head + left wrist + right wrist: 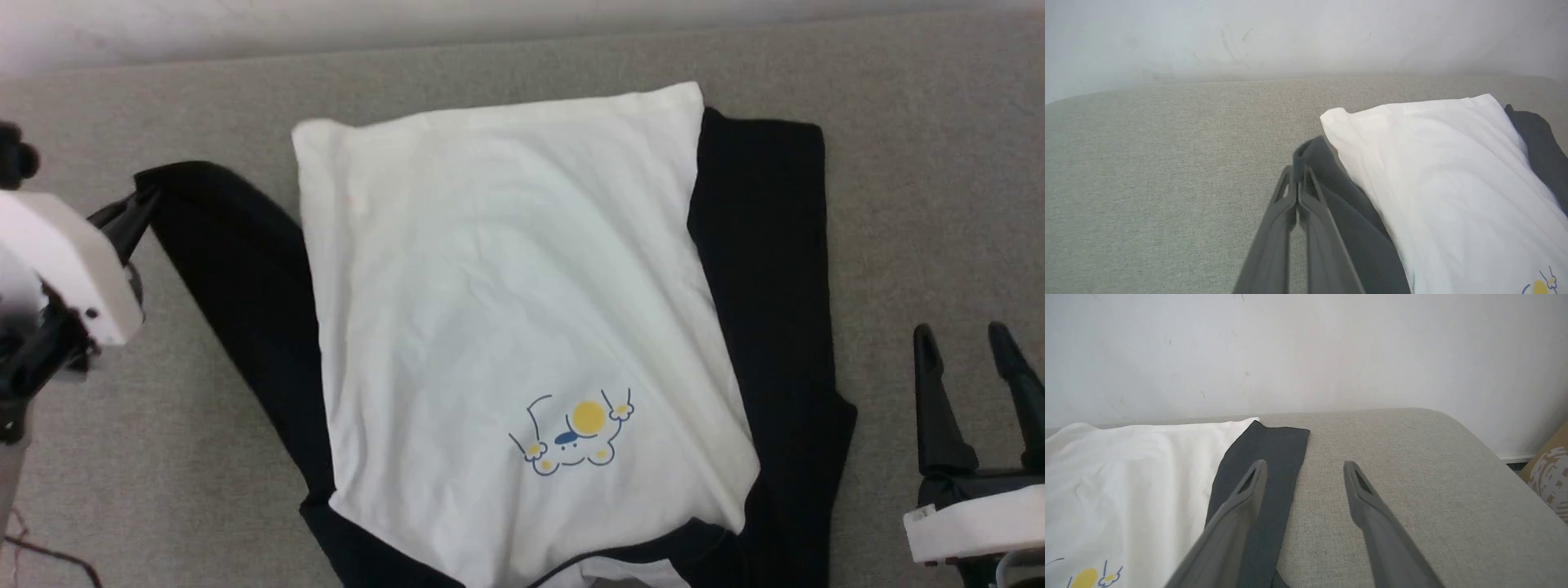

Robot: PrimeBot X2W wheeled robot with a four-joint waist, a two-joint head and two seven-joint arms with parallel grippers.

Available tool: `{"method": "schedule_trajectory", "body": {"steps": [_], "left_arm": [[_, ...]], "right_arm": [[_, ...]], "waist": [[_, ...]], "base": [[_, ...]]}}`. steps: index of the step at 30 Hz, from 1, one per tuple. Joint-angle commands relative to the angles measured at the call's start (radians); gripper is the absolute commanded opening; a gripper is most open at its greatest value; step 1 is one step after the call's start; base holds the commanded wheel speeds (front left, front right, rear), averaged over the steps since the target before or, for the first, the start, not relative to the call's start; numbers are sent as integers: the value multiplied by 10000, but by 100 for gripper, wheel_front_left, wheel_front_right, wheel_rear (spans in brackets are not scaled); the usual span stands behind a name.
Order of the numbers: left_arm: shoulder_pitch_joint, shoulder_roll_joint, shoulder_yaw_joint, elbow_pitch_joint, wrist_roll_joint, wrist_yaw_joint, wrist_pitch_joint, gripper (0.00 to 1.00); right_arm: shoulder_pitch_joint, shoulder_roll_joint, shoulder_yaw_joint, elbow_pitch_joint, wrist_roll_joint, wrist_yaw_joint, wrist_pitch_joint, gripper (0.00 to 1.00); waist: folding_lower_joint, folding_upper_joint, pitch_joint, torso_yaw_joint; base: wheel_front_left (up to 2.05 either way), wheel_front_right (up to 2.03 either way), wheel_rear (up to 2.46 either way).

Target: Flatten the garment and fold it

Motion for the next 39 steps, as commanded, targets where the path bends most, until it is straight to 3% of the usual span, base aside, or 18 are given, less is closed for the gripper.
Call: {"method": "schedule_trajectory", "body": {"steps": [1,6,15,21,29,35,39], "left_arm": [[483,220,297,-247,-192,138,-125,0],[1422,588,936,-917,-457,416,-320,0],[4347,1048,2971,-2747,-898,1290,-1119,0],[6467,794,4472,-3854,-1192,1741,-1561,0],[8366,356,6101,-5144,-1372,1931,-1925,0],[8652,165,6369,-6444,-1612,1959,-1888,0],[8273,32,5736,-7394,-1712,2130,-1811,0]], "right_arm": [[177,26,-1,78,97,-7,-53,100],[447,26,-61,183,218,-7,-86,100],[1151,26,-302,444,485,-7,-192,100],[1399,26,-372,459,577,-7,-210,100],[1508,26,-341,448,574,-7,-170,100],[1532,26,-324,355,556,-7,-125,100],[1499,26,-383,266,557,-7,-102,100]], "waist": [[1,-1,-1038,222],[1,-1,-1612,270],[1,-1,-2641,460],[1,-1,-2936,599],[1,-1,-3113,748],[1,-1,-3030,809],[1,-1,-2891,825]], "base": [[0,0,0],[0,0,0],[0,0,0],[0,0,0],[0,0,0],[0,0,0],[0,0,0]]}}
